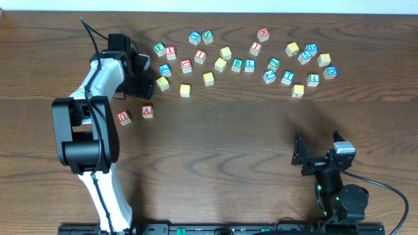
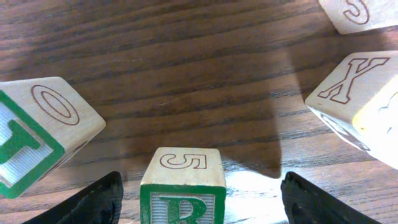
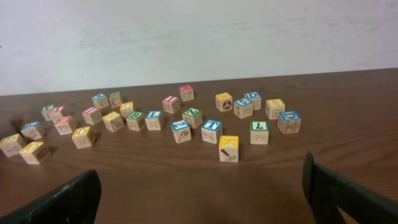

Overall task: Spell out ROBOT
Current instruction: 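Lower the left gripper onto the green R block and close it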

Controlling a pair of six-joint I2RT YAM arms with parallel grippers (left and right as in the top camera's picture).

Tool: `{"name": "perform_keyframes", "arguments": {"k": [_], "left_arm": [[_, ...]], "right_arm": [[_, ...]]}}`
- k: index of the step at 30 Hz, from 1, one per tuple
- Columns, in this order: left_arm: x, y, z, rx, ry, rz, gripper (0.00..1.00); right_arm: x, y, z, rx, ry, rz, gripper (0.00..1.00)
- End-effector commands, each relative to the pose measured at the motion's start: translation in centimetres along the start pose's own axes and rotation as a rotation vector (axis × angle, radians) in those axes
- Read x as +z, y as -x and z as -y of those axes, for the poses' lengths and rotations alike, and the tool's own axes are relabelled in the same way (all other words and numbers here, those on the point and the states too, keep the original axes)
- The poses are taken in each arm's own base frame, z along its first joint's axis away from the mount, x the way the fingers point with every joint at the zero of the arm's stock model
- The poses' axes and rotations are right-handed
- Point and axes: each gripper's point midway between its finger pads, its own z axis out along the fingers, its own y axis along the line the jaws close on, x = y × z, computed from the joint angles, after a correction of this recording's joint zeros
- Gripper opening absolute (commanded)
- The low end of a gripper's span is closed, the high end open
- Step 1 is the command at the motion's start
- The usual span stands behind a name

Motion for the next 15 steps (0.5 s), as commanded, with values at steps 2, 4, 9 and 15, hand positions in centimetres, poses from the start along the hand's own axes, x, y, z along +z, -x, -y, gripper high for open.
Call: {"name": "perform_keyframes", "arguments": {"k": [2,4,9,15], "left_arm": [[-0.19,0.60,-0.09,0.010,-0.010,0.017,0.70],[-0.19,0.60,-0.09,0.010,-0.010,0.017,0.65],[-0.19,0.61,-0.09,0.010,-0.010,0.017,0.61],[-0.19,0.61,-0.09,0.010,-0.010,0.017,0.45]], "right_arm": [[-0.02,-0.05,0.06,-0.009,0.000,0.000,0.99],[-0.02,-0.05,0.06,-0.009,0.000,0.000,0.99],[-0.02,-0.05,0.06,-0.009,0.000,0.000,0.99],[-0.02,-0.05,0.06,-0.009,0.000,0.000,0.99]]}}
